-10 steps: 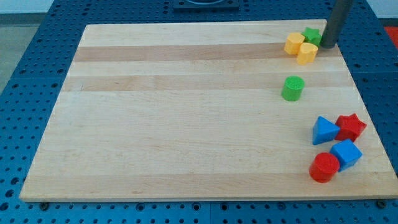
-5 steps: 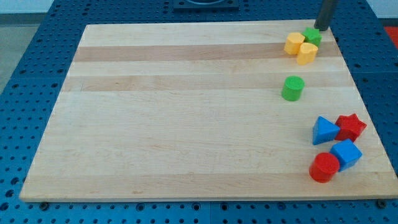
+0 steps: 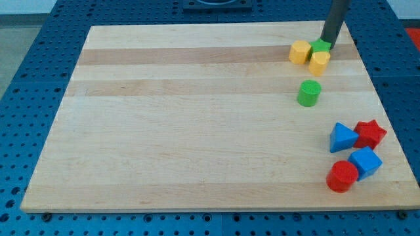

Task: Push the yellow and green blocks in a vertical line

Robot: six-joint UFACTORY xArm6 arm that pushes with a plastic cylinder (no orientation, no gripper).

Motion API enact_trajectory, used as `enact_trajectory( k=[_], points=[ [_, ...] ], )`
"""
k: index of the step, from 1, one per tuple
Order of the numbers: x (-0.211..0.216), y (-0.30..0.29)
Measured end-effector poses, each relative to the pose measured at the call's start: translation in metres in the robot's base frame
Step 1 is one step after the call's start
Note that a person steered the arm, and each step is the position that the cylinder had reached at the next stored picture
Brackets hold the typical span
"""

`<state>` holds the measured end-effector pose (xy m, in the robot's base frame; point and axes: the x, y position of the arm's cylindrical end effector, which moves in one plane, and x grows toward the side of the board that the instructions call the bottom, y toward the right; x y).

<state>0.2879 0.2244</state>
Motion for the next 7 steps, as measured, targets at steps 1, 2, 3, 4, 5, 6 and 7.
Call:
enact_trajectory(
  k=[1,2,3,4,5,6,7],
  points=[
    [0.023,-0.013],
    [0.042,-0.026],
    [0.055,-0.033],
    [0.056,-0.033],
    [0.051,-0.028],
    [0.016,-0.018],
    [-0.010,-0.033]
  ],
)
